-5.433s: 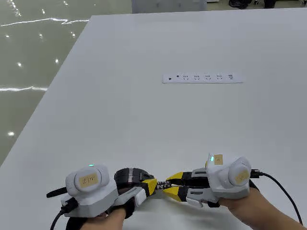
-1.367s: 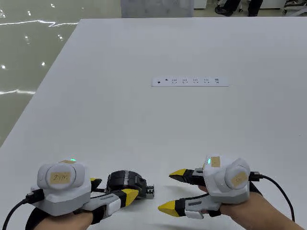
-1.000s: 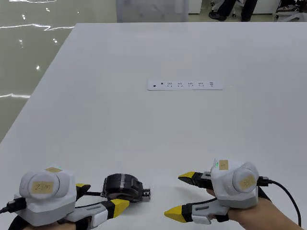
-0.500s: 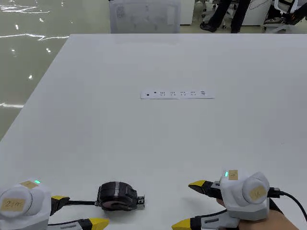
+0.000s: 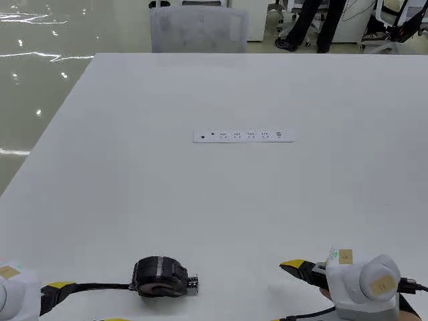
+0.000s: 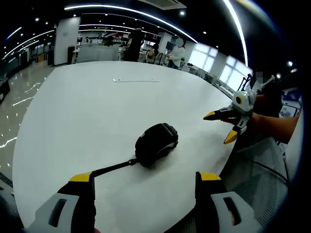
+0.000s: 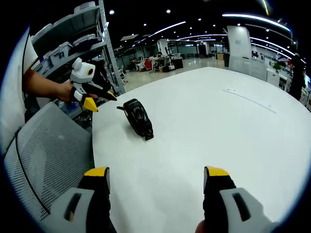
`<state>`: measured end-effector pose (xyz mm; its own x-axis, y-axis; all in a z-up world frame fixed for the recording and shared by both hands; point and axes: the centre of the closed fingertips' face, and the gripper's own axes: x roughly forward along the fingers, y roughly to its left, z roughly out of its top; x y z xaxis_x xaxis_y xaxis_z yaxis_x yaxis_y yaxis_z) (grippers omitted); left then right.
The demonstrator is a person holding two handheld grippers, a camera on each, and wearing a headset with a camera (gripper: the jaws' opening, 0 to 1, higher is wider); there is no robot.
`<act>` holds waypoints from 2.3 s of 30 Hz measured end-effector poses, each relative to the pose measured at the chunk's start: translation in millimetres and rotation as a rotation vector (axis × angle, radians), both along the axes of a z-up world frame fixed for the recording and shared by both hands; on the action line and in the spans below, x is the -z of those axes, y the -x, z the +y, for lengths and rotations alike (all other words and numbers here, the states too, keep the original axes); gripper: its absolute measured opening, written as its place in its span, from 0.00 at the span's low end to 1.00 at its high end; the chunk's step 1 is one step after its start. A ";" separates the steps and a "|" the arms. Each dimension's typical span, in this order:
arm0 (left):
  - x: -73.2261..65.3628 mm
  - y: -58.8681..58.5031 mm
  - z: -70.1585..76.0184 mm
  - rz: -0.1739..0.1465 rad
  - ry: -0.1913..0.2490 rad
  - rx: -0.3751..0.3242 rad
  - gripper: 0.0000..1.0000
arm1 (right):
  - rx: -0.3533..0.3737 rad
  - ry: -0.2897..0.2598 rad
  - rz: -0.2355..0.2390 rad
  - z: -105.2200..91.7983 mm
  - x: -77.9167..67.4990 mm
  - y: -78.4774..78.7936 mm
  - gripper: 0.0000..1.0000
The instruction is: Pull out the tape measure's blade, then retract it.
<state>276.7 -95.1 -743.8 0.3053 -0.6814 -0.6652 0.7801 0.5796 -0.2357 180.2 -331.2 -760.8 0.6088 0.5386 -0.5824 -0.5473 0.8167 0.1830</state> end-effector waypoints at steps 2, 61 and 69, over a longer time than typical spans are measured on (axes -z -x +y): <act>1.6 0.5 4.9 0.006 -0.002 -0.004 0.83 | 0.013 0.005 0.002 -5.5 -0.3 3.5 0.81; -12.9 5.6 43.8 -0.059 -0.014 0.105 0.93 | 0.127 0.071 0.050 -57.1 2.0 62.3 0.89; -13.2 4.3 43.8 -0.061 -0.013 0.108 0.93 | 0.126 0.068 0.050 -55.0 2.5 62.5 0.89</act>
